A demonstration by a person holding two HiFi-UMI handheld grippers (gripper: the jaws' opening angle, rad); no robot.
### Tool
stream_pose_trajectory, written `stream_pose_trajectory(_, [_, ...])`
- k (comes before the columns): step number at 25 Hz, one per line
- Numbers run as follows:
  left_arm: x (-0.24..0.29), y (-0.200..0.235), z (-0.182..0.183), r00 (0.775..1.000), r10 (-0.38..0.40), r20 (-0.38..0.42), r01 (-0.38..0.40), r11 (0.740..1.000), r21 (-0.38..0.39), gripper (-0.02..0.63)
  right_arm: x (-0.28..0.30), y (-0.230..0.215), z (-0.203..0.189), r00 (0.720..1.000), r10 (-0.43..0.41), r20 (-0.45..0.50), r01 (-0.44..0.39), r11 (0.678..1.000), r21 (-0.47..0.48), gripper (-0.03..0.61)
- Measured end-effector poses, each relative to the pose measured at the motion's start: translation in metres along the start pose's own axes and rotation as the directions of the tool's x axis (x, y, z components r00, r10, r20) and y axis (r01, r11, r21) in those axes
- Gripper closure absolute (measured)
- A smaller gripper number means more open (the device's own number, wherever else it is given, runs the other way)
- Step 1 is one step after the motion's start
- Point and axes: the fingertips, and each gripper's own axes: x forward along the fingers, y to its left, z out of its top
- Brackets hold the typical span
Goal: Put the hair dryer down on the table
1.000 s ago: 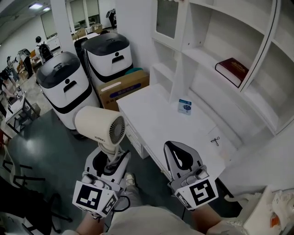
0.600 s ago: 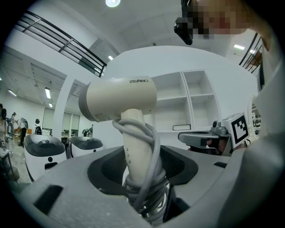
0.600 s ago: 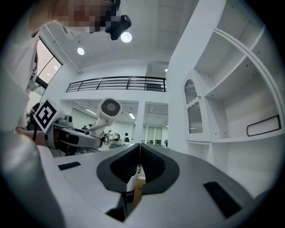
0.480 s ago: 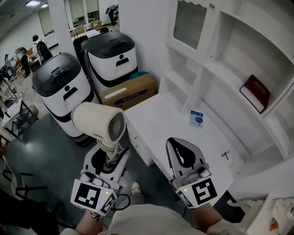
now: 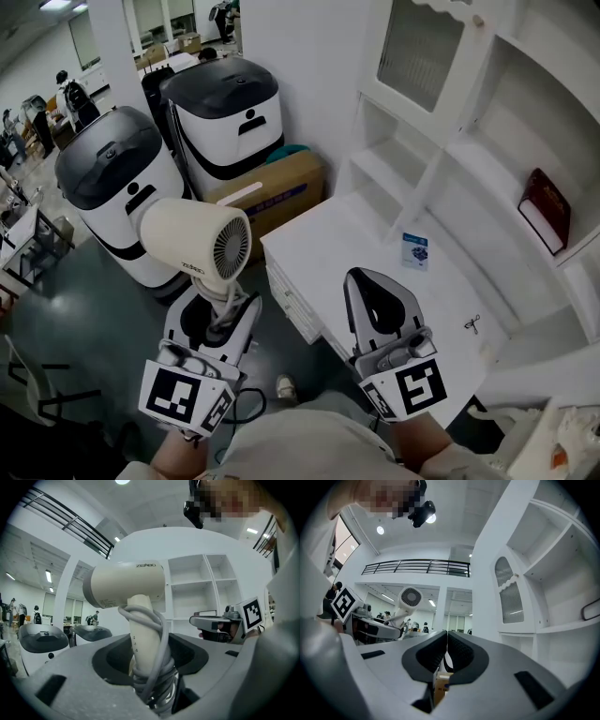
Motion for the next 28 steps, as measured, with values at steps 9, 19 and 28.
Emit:
stream_pose_trajectory(9, [0.027,0.006,-0.004,1.000,0.017,-0.014,-0.017,1.000,-0.004,0.380,0.027,-0.018,-0.004,1.000,0.029,0.013,-0.029,0.999,0.016,0.558])
stream_pose_trajectory(19, [0.044,-0.004,-0.001,0.999,0.047,-0.025,-0.047,0.999,0.009,0.380,0.030,-0.040,-0.008,0.998,0.065,0.006,-0.065,0.998,0.025,0.558])
stream_pose_trajectory(28, [0.063,-0.009,-0.007,0.998,0.033,-0.048,-0.032,0.999,0.015,0.380,0.036,-0.054,-0.019,0.997,0.079,-0.011,-0.078,0.996,0.044,0.558])
